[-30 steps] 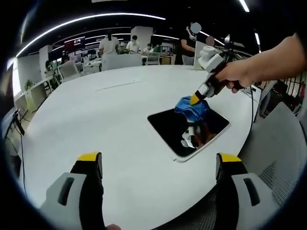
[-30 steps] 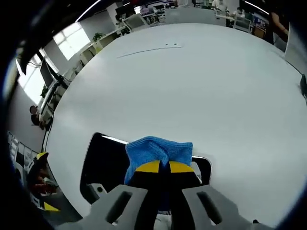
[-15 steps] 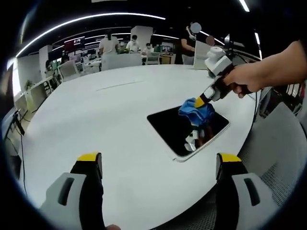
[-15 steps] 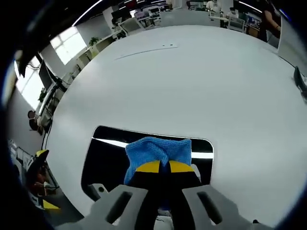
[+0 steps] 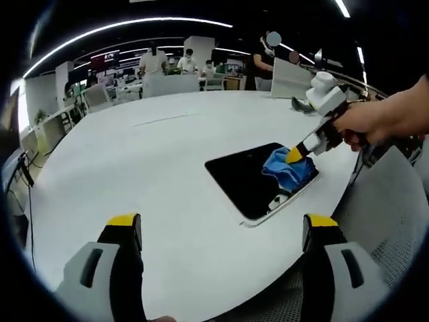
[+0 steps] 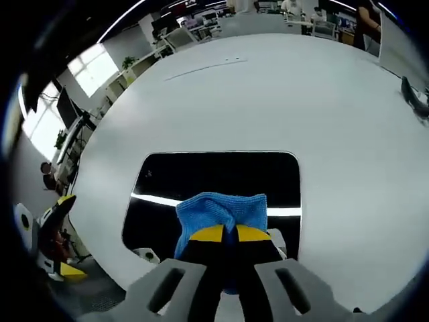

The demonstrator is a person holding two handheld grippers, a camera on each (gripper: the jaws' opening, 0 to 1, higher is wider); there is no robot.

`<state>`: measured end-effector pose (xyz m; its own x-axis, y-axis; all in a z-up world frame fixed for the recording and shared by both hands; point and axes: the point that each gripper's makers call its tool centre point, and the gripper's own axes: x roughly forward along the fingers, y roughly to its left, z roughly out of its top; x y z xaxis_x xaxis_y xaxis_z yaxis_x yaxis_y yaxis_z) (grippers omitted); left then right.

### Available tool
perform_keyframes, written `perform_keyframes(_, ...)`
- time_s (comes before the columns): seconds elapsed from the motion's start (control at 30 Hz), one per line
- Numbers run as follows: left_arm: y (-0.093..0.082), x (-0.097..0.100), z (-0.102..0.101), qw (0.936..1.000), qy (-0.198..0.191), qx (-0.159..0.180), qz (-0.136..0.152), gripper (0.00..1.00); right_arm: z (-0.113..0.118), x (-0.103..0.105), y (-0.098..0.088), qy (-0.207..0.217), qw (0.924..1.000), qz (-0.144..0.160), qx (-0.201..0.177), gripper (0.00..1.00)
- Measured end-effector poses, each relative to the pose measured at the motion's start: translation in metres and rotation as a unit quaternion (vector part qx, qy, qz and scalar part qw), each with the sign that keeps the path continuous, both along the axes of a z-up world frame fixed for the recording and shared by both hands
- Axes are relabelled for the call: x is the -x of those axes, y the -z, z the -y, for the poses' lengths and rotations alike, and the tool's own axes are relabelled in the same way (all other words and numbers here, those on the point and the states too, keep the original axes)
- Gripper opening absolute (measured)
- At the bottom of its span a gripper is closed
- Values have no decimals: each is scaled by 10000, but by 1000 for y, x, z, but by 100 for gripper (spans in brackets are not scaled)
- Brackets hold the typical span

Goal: Wipe the mirror surface with the cleaning cloth until all visible marks leave the cleaned area.

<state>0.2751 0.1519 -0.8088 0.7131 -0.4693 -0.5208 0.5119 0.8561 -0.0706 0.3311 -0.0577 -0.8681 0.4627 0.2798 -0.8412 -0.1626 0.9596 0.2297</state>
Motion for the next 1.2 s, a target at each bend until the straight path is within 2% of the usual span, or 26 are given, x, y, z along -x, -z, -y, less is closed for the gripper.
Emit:
perform_keyframes(0.3, 3, 1, 0, 9998, 130, -166, -2, 99, -2, 14, 1, 35, 10000, -17, -37, 0)
perform_keyframes(0.4, -2, -3, -9, 9993, -45, -320, 186, 99, -3, 22, 1, 27, 10000, -47, -58, 0)
perform_keyframes(0.47, -5, -2, -7, 9998, -54, -128, 173, 99, -3, 27, 1, -5, 10000, -33, -60, 0)
perform_keyframes(0.57, -4, -1, -6, 9996, -10, -189, 185, 99, -3, 32, 0, 0, 10000, -39, -82, 0)
perform_keyframes(0.77, -5, 0, -6, 9998, -164, 109, 58, 99, -4, 40, 0, -18, 9999, -90, -49, 0)
perform_keyframes(0.9, -3, 0, -4, 10000, -55, 21, 70, 99, -7, 47, 0, -41, 9995, -293, -135, 0)
perform_keyframes(1.0, -5, 0, -2, 9999, 7, -34, 144, 99, -6, 50, 0, -35, 9996, -172, -225, 0)
perform_keyframes(1.2, -6, 1, -3, 9999, -38, -4, 130, 99, -4, 53, 0, -108, 9994, -196, -250, 0)
